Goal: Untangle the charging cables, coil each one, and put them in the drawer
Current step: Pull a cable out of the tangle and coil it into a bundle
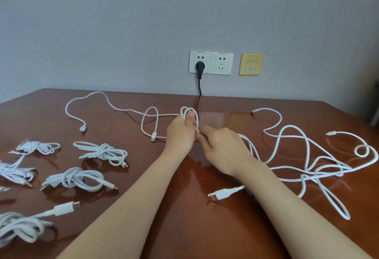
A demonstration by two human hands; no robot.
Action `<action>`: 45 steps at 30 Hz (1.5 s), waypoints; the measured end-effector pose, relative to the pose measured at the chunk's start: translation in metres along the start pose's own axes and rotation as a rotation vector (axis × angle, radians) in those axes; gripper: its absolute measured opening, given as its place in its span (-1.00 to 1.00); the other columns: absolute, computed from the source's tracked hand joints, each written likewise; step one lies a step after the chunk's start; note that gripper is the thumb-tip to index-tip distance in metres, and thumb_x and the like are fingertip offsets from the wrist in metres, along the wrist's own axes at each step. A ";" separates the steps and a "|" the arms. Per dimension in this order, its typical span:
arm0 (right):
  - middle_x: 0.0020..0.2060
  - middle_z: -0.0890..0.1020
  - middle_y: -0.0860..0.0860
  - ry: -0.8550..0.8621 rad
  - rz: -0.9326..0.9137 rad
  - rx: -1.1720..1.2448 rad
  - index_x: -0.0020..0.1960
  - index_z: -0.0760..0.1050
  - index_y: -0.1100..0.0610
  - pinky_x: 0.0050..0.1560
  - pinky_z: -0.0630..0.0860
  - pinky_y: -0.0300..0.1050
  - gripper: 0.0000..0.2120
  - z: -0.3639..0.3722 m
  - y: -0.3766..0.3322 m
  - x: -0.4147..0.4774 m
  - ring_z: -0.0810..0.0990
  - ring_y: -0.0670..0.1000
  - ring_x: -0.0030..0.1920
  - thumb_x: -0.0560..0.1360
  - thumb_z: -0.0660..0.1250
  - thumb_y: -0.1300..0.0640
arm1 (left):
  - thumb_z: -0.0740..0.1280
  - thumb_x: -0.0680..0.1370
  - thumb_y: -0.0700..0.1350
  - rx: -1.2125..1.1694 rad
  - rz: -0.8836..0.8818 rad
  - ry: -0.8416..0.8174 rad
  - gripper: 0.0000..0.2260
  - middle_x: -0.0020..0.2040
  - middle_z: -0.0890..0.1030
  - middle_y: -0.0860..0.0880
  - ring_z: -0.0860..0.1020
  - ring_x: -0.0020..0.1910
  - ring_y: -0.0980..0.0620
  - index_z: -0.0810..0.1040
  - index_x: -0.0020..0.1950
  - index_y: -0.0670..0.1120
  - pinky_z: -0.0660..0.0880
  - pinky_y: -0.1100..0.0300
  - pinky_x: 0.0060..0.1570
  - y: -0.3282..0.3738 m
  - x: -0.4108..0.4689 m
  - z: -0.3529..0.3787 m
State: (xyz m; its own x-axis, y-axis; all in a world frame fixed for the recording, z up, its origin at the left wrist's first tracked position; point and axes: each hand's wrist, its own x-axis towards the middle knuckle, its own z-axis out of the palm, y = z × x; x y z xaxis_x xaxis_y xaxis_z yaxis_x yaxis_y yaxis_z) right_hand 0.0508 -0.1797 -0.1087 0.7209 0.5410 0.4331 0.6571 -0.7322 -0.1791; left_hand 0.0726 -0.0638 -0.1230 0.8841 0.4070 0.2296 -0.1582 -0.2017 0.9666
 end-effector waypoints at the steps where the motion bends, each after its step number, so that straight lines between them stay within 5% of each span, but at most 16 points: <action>1: -0.20 0.58 0.18 -0.001 -0.012 -0.019 -0.17 0.23 0.09 -0.26 0.19 -0.08 -0.78 0.000 -0.001 -0.001 0.50 0.26 -0.18 0.62 0.05 0.04 | 0.11 0.63 -0.02 0.051 0.034 0.015 -0.71 -0.23 0.55 -0.11 0.54 -0.10 -0.20 0.51 -0.14 -0.12 0.50 -0.03 0.05 0.000 -0.002 0.000; 5: -0.15 0.60 0.16 -0.001 -0.094 -0.111 -0.07 0.30 0.10 -0.23 0.16 -0.09 -0.82 -0.003 -0.003 -0.001 0.52 0.24 -0.15 0.63 0.01 0.07 | 0.05 0.65 -0.02 0.278 0.153 0.057 -0.66 0.11 0.57 -0.20 0.47 0.16 -0.19 0.48 0.23 -0.18 0.33 0.18 0.03 0.004 -0.008 -0.001; 10: -0.08 0.61 0.12 -0.044 -0.155 -0.250 0.17 0.39 0.17 -0.19 0.17 -0.10 -0.72 -0.001 -0.001 0.000 0.54 0.19 -0.11 0.63 -0.02 0.08 | 0.07 0.64 0.01 0.426 0.066 -0.131 -0.61 0.08 0.57 -0.24 0.48 0.13 -0.20 0.53 0.09 -0.26 0.30 0.14 -0.04 -0.002 0.000 -0.001; 14: -0.10 0.60 0.14 -0.052 -0.142 -0.201 0.16 0.42 0.18 -0.20 0.17 -0.11 -0.72 -0.001 0.001 0.000 0.53 0.20 -0.11 0.62 0.02 0.08 | 0.08 0.64 0.01 0.426 0.035 -0.203 -0.60 0.06 0.58 -0.28 0.49 0.12 -0.23 0.53 0.04 -0.29 0.37 0.05 0.06 -0.001 -0.002 -0.003; 18: -0.09 0.61 0.13 -0.083 -0.080 -0.132 0.19 0.43 0.11 -0.21 0.26 -0.10 -0.73 0.002 0.002 0.002 0.54 0.19 -0.08 0.62 0.03 0.06 | 0.05 0.65 -0.02 0.349 0.005 -0.191 -0.62 -0.03 0.58 -0.33 0.55 -0.02 -0.26 0.52 -0.01 -0.28 0.44 0.00 -0.01 -0.002 -0.004 -0.005; 21: -0.06 0.63 0.09 -0.121 -0.019 -0.046 0.13 0.47 0.04 -0.15 0.40 -0.05 -0.75 0.005 0.008 0.002 0.56 0.18 -0.04 0.60 0.06 0.05 | 0.04 0.65 -0.02 0.297 -0.048 -0.183 -0.69 -0.32 0.55 -0.18 0.52 -0.47 -0.01 0.44 -0.12 -0.15 0.45 0.13 -0.28 -0.002 -0.005 -0.004; 25: 0.11 0.61 0.04 -0.162 -0.018 -0.048 0.34 0.38 -0.09 -0.10 0.32 -0.10 -0.67 0.005 0.008 0.002 0.52 0.15 0.09 0.63 0.04 0.01 | 0.10 0.64 -0.02 0.091 -0.183 -0.116 -0.72 -0.03 0.61 -0.25 0.60 -0.04 -0.22 0.41 -0.20 -0.09 0.54 -0.04 0.06 -0.008 0.002 -0.005; 27: 0.16 0.59 0.04 -0.192 -0.025 -0.070 0.39 0.33 -0.08 -0.03 0.31 -0.09 -0.65 0.003 0.006 0.002 0.50 0.14 0.14 0.64 0.01 -0.02 | 0.10 0.65 -0.05 -0.145 -0.307 -0.083 -0.72 -0.18 0.66 -0.23 0.65 -0.17 -0.12 0.39 -0.21 -0.13 0.60 -0.01 -0.08 -0.004 0.005 -0.007; 30: 0.05 0.62 0.06 -0.251 0.003 -0.081 0.24 0.45 0.02 0.04 0.32 -0.06 -0.65 -0.001 0.007 0.001 0.50 0.13 0.11 0.63 0.00 -0.07 | 0.05 0.67 -0.08 -0.643 -0.494 -0.080 -0.67 -0.65 0.39 0.01 0.42 -0.69 0.11 0.32 -0.26 -0.16 0.53 0.23 -0.48 0.004 0.007 -0.015; 33: -0.25 0.60 -0.01 -0.307 0.069 0.030 -0.06 0.51 0.05 -0.18 0.36 -0.10 -0.62 -0.006 0.010 0.000 0.52 0.05 -0.12 0.58 0.06 -0.18 | 0.00 0.68 -0.06 -0.823 -0.561 -0.142 -0.63 -0.67 0.22 0.06 0.17 -0.75 0.17 0.26 -0.31 -0.12 0.18 0.39 -0.72 0.006 0.007 -0.023; 36: -0.40 0.47 -0.07 -0.269 0.186 0.151 -0.32 0.34 0.02 -0.31 0.28 -0.15 -0.64 -0.012 0.021 0.000 0.42 -0.05 -0.31 0.54 0.17 -0.18 | -0.02 0.68 -0.06 -0.789 -0.531 -0.194 -0.64 -0.66 0.21 0.08 0.14 -0.75 0.19 0.25 -0.29 -0.10 0.05 0.37 -0.74 0.005 0.008 -0.027; 41: -0.32 0.49 -0.05 -0.093 0.170 0.239 -0.32 0.32 -0.08 -0.14 0.37 -0.07 -0.72 -0.020 0.031 -0.002 0.45 0.07 -0.17 0.56 0.22 0.05 | -0.01 0.68 -0.07 -0.720 -0.511 -0.235 -0.66 -0.65 0.21 0.08 0.14 -0.73 0.20 0.26 -0.28 -0.10 0.06 0.37 -0.74 0.004 0.007 -0.029; 45: -0.34 0.51 -0.07 -0.003 0.083 0.363 -0.32 0.39 -0.10 -0.13 0.43 -0.02 -0.73 -0.019 0.020 0.002 0.44 0.00 -0.24 0.54 0.27 0.09 | 0.01 0.66 0.02 -0.367 -0.453 -0.225 -0.65 -0.65 0.21 0.07 0.11 -0.73 0.17 0.30 -0.26 -0.10 0.04 0.42 -0.69 0.010 0.002 -0.019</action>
State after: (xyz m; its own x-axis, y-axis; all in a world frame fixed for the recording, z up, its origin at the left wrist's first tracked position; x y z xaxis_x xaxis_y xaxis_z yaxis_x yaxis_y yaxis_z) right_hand 0.0615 -0.2006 -0.0948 0.7755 0.4874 0.4014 0.6311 -0.5793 -0.5159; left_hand 0.0645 -0.0481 -0.1105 0.9633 0.1750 -0.2037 0.1490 0.2828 0.9475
